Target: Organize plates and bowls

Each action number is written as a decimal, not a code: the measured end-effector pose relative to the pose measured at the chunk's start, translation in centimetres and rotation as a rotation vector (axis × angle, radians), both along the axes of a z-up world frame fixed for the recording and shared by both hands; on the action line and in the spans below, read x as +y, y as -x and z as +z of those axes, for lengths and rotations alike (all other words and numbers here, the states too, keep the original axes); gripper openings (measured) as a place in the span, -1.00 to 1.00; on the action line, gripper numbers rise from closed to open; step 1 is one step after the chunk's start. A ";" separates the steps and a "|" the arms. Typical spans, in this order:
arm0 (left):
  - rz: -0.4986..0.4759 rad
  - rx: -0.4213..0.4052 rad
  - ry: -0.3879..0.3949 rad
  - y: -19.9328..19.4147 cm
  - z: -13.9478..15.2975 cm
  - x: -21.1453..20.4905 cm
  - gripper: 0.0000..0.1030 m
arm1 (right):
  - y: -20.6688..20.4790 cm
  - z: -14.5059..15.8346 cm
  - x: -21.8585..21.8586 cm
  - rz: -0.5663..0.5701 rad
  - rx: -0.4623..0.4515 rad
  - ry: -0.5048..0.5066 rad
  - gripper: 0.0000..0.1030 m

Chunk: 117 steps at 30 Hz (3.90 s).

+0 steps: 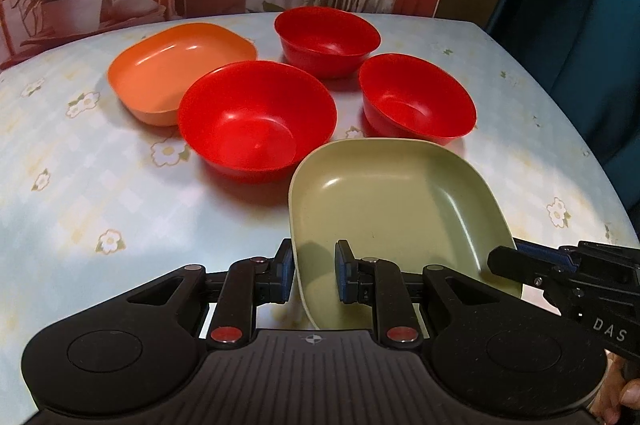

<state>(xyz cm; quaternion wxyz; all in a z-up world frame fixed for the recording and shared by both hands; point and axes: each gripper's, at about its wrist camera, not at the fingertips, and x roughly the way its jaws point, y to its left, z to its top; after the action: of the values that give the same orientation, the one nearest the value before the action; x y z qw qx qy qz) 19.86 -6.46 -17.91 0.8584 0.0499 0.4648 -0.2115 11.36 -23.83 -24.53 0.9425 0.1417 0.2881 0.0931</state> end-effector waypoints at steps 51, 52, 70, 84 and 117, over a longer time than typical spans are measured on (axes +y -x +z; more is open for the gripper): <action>-0.019 -0.011 -0.004 -0.3 -1.3 -0.4 -0.55 | -1.4 0.1 -1.2 -0.024 -0.055 0.087 -0.89; -0.018 -0.007 0.001 -0.3 -1.4 -0.4 -0.55 | -1.5 0.0 -1.2 -0.022 -0.045 0.084 -0.89; 0.029 -0.070 0.065 -0.2 1.7 1.9 -0.55 | -2.2 1.5 -1.3 0.014 -0.071 0.027 -0.55; 0.249 -0.233 0.071 -7.1 8.5 9.0 -0.54 | -9.9 10.5 2.9 0.176 -0.250 0.124 -0.48; 0.453 -0.021 0.123 -15.6 -1.5 10.1 -0.54 | -34.2 5.2 11.6 0.266 0.057 0.276 -0.49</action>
<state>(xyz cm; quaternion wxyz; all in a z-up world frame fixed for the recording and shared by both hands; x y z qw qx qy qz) 35.51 3.65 -19.40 0.8901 -0.1060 0.4413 -0.0409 45.58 -12.25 -19.32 0.9238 -0.0258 0.3408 0.1725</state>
